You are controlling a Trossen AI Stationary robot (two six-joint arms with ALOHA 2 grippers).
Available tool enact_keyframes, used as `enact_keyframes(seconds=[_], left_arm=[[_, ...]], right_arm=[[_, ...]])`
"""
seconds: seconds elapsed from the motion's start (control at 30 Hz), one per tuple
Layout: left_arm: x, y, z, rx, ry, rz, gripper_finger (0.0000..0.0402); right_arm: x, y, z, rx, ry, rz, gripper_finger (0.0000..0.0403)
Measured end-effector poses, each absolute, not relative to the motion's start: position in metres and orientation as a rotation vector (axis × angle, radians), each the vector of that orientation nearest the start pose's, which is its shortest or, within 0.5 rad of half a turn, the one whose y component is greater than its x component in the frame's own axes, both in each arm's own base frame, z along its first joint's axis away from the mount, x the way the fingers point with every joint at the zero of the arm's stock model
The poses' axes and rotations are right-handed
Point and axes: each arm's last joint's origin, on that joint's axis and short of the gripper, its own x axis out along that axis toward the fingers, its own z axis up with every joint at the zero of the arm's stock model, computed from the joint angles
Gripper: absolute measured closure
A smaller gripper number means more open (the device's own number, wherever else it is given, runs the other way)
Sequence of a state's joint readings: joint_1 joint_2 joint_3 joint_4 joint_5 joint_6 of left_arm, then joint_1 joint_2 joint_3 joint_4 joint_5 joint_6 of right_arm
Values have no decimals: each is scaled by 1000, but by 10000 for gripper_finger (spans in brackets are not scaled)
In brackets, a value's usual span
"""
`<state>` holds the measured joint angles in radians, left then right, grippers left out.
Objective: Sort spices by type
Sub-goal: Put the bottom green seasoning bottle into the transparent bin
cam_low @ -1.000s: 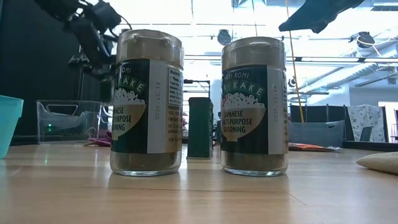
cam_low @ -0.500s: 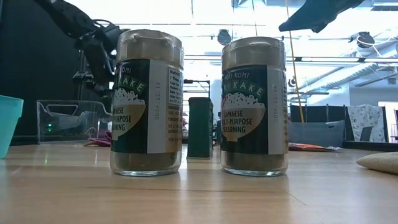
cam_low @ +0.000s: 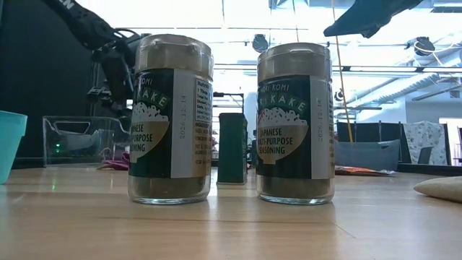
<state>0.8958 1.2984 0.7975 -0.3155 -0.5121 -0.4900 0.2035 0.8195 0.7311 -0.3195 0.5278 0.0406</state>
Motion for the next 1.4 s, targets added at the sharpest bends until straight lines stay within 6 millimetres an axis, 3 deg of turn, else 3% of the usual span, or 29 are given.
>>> enact_keyframes(seconds=[0.27,0.57,1.4], left_arm=[[158,193,214,-486,564,1563,191],[160,186,200,-529,500,1567,191],[169,178,202,-522,439,1578,178]], right_arm=[[174,21,298,-107,377,-327,403],[174,21,297,-108,378,-326,403],[174,21,297,-111,378,-326,403]])
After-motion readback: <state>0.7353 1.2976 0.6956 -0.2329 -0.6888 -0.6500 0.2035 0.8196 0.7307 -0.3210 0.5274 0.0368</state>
